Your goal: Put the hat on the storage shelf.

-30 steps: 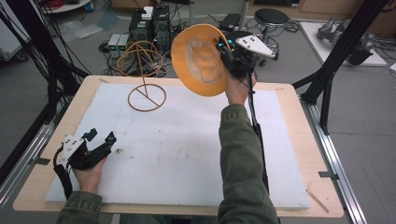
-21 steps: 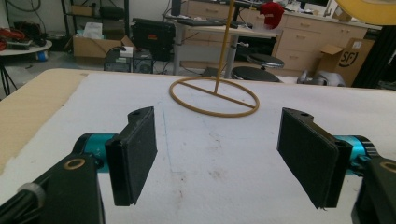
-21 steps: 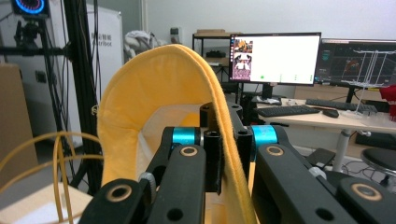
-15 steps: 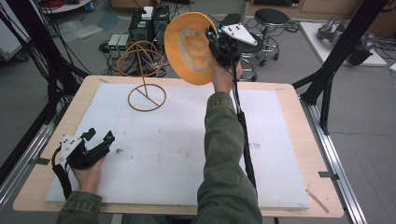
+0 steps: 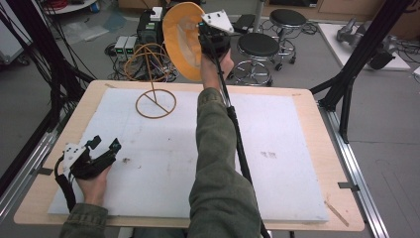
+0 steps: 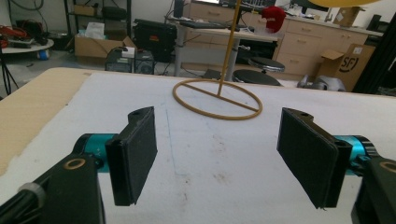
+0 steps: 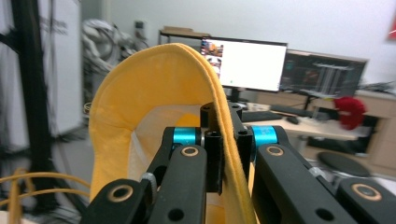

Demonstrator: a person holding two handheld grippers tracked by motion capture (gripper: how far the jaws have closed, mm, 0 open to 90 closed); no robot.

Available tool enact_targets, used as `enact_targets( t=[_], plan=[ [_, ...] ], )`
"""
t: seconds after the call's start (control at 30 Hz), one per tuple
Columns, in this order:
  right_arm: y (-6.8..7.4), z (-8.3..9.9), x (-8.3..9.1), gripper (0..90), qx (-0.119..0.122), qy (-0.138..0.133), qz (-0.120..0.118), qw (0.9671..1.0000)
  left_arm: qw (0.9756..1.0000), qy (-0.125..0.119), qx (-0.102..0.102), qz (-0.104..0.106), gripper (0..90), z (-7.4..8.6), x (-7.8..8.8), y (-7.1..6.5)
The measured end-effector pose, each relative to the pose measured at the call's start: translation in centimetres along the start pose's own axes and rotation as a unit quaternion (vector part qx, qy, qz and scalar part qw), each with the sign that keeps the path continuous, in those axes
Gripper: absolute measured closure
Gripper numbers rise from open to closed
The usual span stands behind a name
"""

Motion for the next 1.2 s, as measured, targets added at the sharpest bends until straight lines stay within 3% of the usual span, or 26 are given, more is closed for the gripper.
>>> enact_targets(
  t=[0.13,0.23,0.43,0.5,0.53,0.57,0.67,0.73,0.93,0.97,1.03,1.2],
  plan=[
    [2.4,-0.6,-0.8,87.2,0.041,0.005,0.027,0.9988,1.0000,-0.001,0.001,-0.001,28.6,0.0,0.0,0.0],
    [4.1,-0.9,-1.2,87.2,0.056,0.004,0.026,0.9981,1.0000,-0.001,0.000,-0.001,28.6,0.0,-0.1,0.1],
    [6.6,-1.0,-1.5,87.2,0.050,0.004,0.005,0.9988,1.0000,-0.003,0.002,0.001,28.6,0.0,0.0,0.0],
    [7.8,-0.9,-1.5,87.2,0.032,0.004,-0.023,0.9992,1.0000,-0.003,0.002,0.002,28.6,0.0,0.0,0.0],
    [7.8,-0.9,-1.5,87.2,0.032,0.004,-0.023,0.9992,1.0000,-0.003,0.003,0.002,28.6,0.0,0.0,0.0],
    [8.8,-0.8,-1.5,87.1,0.017,0.007,-0.049,0.9986,1.0000,-0.002,0.003,0.002,28.6,0.0,0.0,0.0],
    [9.8,-0.7,-1.6,87.0,0.009,0.010,-0.070,0.9975,1.0000,-0.003,0.004,0.002,28.6,0.0,0.0,0.0],
    [11.5,-0.2,-1.6,86.9,0.003,0.014,-0.104,0.9944,1.0000,-0.003,0.005,0.004,28.7,0.0,0.0,0.0],
    [13.9,1.1,-1.7,86.8,0.000,0.024,-0.139,0.9901,0.9999,-0.005,0.011,0.006,28.9,-0.1,0.0,0.0],
    [14.9,1.6,-1.8,86.6,-0.016,0.030,-0.158,0.9869,0.9999,-0.003,0.012,0.006,28.9,-0.1,-0.1,0.1],
    [15.7,2.1,-1.9,86.5,-0.027,0.037,-0.171,0.9842,0.9999,-0.004,0.013,0.005,28.9,-0.1,-0.1,0.1],
    [17.7,3.4,-2.1,85.8,-0.033,0.050,-0.195,0.9789,0.9998,-0.006,0.016,0.006,29.0,-0.1,-0.1,0.1]
  ],
)
Point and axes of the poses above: each handheld gripper's, and its own axes: x roughly backward along the jaws, z roughly out of its underside, y roughly to its left, the point moved 3 cm from there along -x, roughly forward along the jaws, and after that the axes turned 8 degrees about y, right-handed, at the moved point
